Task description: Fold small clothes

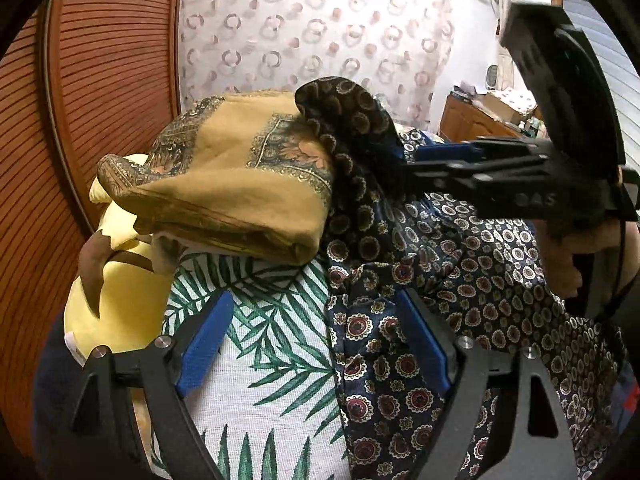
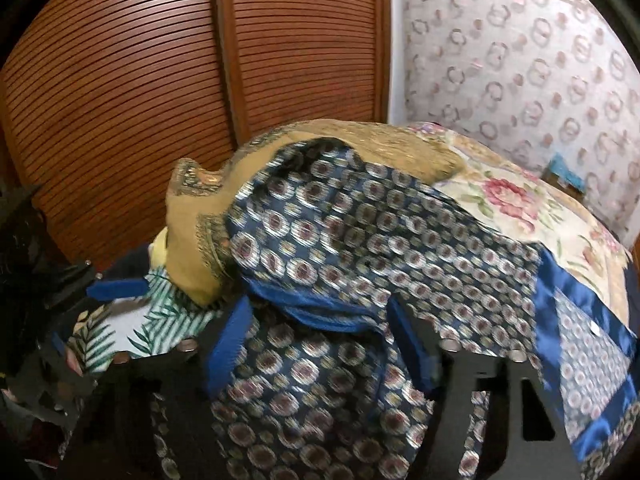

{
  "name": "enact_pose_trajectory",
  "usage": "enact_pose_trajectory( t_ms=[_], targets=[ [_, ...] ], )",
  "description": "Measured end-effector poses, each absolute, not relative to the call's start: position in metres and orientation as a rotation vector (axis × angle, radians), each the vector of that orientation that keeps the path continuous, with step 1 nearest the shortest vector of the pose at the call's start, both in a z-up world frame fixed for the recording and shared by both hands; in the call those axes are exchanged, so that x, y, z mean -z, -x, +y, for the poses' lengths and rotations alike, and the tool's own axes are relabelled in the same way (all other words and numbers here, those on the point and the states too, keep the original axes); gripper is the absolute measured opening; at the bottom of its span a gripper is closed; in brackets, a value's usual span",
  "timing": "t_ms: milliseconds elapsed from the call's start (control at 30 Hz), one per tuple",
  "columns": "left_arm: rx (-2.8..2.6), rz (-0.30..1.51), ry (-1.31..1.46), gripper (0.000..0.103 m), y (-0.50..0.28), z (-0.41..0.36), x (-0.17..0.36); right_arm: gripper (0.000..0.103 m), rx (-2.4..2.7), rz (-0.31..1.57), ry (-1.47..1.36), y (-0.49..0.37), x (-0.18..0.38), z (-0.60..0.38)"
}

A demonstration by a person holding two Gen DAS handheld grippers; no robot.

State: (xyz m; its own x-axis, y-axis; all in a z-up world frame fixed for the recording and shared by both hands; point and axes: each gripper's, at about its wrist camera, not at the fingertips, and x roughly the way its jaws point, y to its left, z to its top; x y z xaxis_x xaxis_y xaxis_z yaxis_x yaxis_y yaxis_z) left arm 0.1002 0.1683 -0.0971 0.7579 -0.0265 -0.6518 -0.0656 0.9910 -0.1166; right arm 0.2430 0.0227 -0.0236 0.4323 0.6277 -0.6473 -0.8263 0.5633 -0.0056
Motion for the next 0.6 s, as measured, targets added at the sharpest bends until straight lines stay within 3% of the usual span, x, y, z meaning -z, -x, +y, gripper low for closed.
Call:
enact_pose_trajectory(
  t_ms=[67, 200, 233, 500, 567, 600],
  targets=[
    [-0.024, 0.713, 0.139, 0.084, -0.102, 0.169, 0.097, 0.046, -0.933, 0.638, 0.358, -0.243, 0.022, 0.033],
    [-0.023, 0.715, 0.141, 0.084, -0.103, 0.169, 0.096, 0.012, -0.935, 0.63, 0.359, -0.245, 0.015, 0.04],
    [-0.023, 0.716, 0.139, 0.084, -0.104, 0.169, 0.096, 0.008, -0.934, 0.624, 0.357, -0.246, 0.012, 0.041],
    [-0.024, 0.722, 0.135, 0.084, -0.106, 0.167, 0.096, 0.005, -0.635, 0.63, 0.192, -0.297, -0.015, 0.002],
    [-0.024, 0.724, 0.136, 0.084, -0.106, 0.168, 0.097, 0.013, -0.58, 0.666, 0.171, -0.311, -0.013, -0.008],
    [-0.023, 0.725, 0.135, 0.084, -0.106, 0.168, 0.097, 0.025, -0.576, 0.692, 0.173, -0.316, -0.01, -0.01]
  ],
)
